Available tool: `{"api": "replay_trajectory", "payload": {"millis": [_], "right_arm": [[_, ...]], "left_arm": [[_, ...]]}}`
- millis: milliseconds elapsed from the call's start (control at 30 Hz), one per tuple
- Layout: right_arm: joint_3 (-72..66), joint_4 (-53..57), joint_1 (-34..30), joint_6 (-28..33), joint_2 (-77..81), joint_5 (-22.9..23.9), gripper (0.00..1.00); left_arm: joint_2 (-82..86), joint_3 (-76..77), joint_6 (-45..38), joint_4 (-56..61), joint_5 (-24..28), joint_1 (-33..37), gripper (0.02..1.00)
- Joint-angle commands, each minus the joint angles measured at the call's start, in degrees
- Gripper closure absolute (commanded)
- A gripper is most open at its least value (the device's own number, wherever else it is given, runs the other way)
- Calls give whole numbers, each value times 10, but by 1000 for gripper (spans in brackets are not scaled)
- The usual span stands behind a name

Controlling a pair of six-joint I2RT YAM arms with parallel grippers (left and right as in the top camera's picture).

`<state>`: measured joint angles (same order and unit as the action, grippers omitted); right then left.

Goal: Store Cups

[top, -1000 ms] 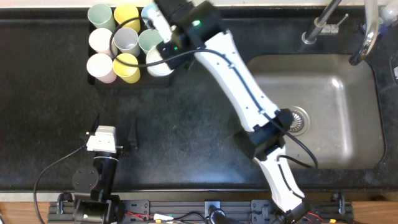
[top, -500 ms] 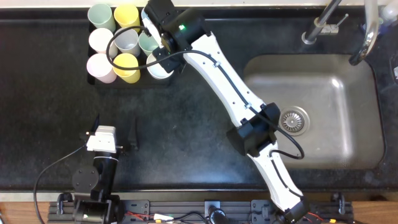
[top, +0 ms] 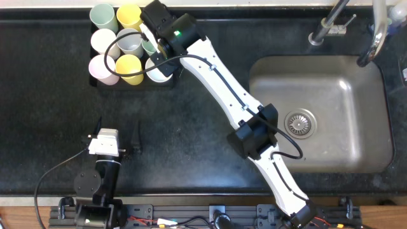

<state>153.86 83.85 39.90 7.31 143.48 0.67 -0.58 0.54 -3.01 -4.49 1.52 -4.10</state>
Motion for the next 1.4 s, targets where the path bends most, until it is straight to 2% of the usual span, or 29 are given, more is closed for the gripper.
{"api": "replay_trajectory", "payload": {"millis": [33, 1400], "right_arm": [[19, -1, 3, 11, 24, 9, 956], [10, -5, 5, 32, 50, 3, 956]], "left_arm": [[4, -1, -7, -2, 3, 2, 20], [4, -1, -7, -2, 3, 2, 20]]}}
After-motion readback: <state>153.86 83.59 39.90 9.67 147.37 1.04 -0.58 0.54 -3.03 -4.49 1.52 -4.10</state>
